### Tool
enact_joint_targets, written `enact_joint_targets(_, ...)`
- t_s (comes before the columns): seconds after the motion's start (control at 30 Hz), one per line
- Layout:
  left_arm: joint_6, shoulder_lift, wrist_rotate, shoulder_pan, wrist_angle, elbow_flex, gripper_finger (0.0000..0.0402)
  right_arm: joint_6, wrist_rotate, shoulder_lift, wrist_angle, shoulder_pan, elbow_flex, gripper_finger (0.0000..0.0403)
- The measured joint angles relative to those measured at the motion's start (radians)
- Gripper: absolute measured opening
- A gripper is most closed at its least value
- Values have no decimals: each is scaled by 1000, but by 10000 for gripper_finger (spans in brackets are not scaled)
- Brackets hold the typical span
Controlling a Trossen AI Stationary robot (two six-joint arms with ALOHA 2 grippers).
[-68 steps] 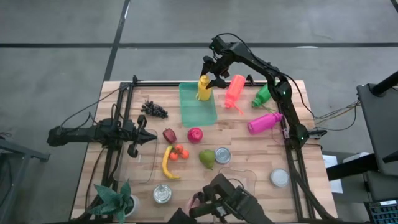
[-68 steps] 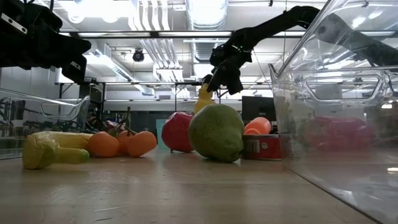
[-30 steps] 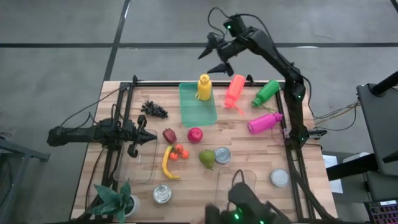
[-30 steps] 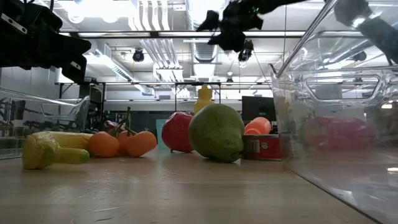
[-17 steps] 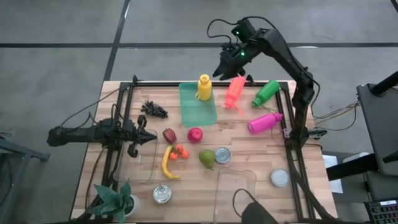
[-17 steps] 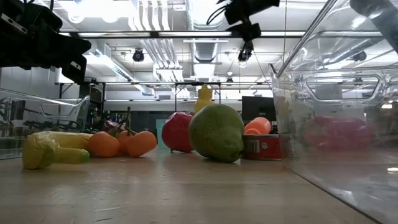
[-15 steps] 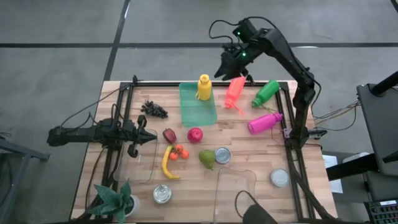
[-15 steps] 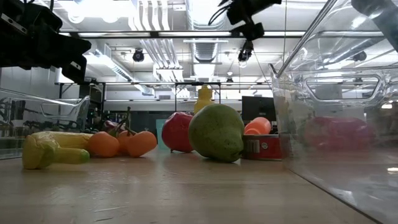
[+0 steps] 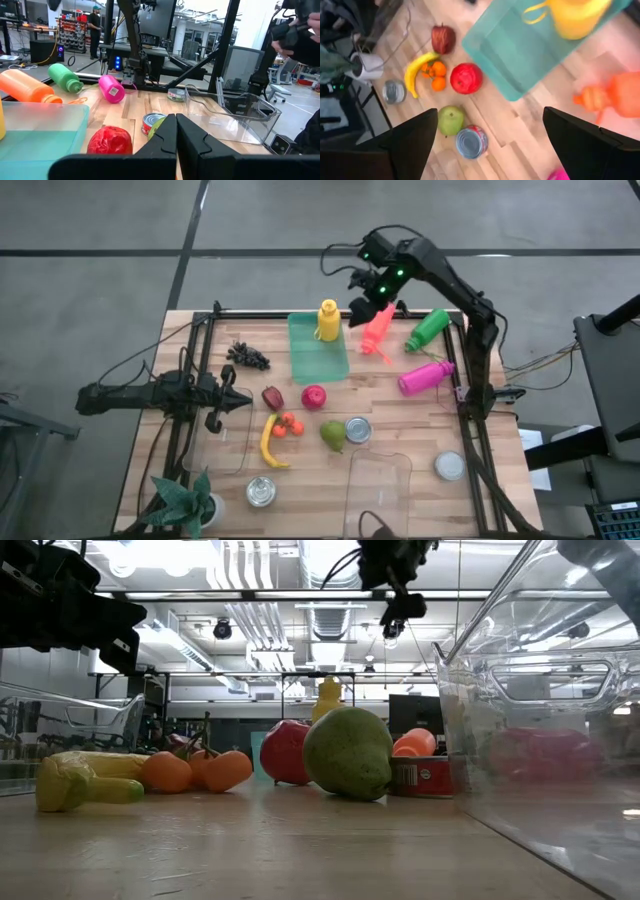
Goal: Pick & Place Food Item
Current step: Put the orange water bottle into the green bin
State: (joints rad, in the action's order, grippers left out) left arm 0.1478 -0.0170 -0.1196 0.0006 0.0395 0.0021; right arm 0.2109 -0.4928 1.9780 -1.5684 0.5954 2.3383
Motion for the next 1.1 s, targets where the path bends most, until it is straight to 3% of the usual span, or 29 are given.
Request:
enact_joint_targets(0.43, 0, 0, 0, 0, 0, 0, 1, 22, 85, 77, 20, -73, -3, 359)
enact_joint_targets(0.53, 0, 0, 0, 0, 0, 0, 1, 16, 175, 85, 20, -89, -5, 359)
enact_joint_targets(0.73, 0, 0, 0, 0, 0, 0, 1, -24, 456, 76, -3, -144, -58, 359)
enact_joint_targets(0.9, 0, 0, 0, 0, 0, 0, 1, -29, 542, 0, -4, -161, -136, 359)
enact_joint_targets(1.1, 0, 0, 0, 0, 0, 0, 1, 123, 619, -78, 2, -162, -272, 359)
